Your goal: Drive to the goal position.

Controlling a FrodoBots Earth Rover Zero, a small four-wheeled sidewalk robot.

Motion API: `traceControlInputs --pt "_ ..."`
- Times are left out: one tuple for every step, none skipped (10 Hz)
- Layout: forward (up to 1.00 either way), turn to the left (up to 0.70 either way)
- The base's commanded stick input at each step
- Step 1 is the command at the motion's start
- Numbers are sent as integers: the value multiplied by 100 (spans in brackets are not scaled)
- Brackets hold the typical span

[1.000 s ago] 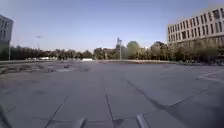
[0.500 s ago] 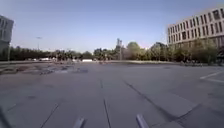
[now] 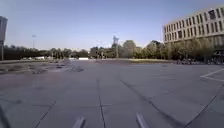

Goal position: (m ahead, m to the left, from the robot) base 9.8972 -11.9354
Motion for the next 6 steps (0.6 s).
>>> traceControlInputs --pt "0 -45" --pt "0 -45" --pt "0 -45" --pt "0 -45" --pt "0 -45" --pt "0 -45"
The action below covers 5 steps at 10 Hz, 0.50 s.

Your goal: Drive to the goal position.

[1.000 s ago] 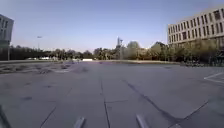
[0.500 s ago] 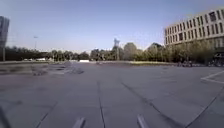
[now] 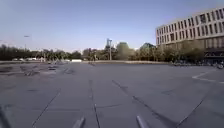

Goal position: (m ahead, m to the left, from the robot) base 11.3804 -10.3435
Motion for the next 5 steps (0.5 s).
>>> traceControlInputs --pt "0 -45" --pt "0 -45" --pt "0 -45" --pt "0 -45" --pt "0 -45"
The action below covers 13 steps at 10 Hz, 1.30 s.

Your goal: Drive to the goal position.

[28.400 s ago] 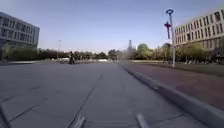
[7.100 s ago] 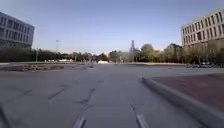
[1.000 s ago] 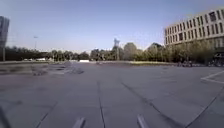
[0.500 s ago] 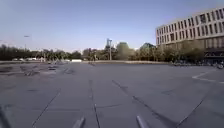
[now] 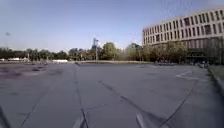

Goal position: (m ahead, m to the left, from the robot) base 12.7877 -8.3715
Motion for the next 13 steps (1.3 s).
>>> traceControlInputs --pt "0 -45" --pt "0 -45" --pt "2 -24" --pt "3 -12" --pt "3 -11" --pt "3 -11" --pt "15 -3" --pt "32 0" --pt "45 0" --pt "45 0" --pt "45 0" --pt "45 -1" --pt "45 -2"
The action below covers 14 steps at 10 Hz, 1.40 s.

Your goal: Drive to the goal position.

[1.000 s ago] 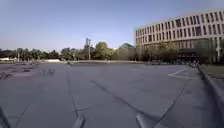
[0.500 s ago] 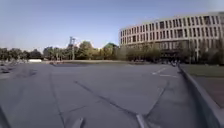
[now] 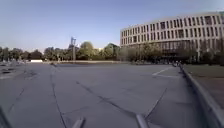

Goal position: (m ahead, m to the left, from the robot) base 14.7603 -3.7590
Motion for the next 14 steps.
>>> traceControlInputs --pt "45 -3" --pt "45 -4" --pt "45 -18" --pt "45 -27" --pt "45 -27" --pt "45 -27" --pt "45 -27" --pt "45 -27" --pt "45 -27" --pt "45 -27" --pt "45 -27" --pt "45 -27" --pt "45 -27" --pt "45 -27"
